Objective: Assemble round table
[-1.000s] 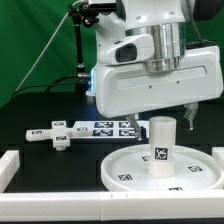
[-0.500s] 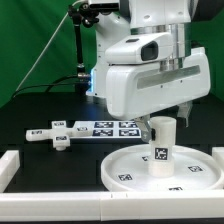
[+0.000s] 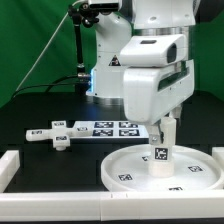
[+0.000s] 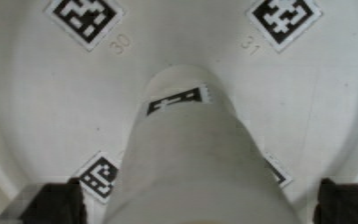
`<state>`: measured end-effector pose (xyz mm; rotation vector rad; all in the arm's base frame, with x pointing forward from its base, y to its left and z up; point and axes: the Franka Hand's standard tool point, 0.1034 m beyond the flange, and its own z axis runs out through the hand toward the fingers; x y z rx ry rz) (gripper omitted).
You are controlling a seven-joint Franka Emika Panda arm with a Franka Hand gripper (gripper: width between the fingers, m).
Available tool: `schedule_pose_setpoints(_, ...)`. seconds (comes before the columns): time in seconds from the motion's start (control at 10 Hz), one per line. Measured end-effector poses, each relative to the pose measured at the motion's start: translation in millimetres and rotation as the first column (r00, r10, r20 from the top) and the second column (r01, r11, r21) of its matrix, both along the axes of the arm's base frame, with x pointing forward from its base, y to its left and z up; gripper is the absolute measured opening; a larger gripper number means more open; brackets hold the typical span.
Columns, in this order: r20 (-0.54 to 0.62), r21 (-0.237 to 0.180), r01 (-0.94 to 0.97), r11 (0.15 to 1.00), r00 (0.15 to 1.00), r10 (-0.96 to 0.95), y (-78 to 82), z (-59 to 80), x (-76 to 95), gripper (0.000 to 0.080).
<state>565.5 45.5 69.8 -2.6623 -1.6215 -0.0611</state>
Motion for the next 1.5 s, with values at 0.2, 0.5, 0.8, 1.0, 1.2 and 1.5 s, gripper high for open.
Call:
schedule_pose_setpoints(0.2,0.000,-0.003,-0.106,0.994,0.994,0.106,2.1,0.2,1.4,0.0649)
schedule_pose_setpoints(0.5,0.001,-0.014,-0.232,0.973,0.973,0.232,-1.4,-0.8,0.4,0.0649)
schedule_pose_setpoints(0.8,0.000,-0.014,-0.230,0.973,0.973,0.230,-2.0,-1.1,0.3,0.0405)
schedule_pose_setpoints(1.0,-0.001,-0.011,-0.170,0.985,0.985,0.170,-2.0,-1.1,0.3,0.0406)
schedule_pose_setpoints(1.2,0.000,-0.009,-0.098,0.995,0.995,0.098,-2.9,-1.3,1.1,0.0406)
schedule_pose_setpoints(1.5,0.001,-0.003,0.070,0.998,0.998,-0.070,-4.3,-1.1,2.5,0.0406)
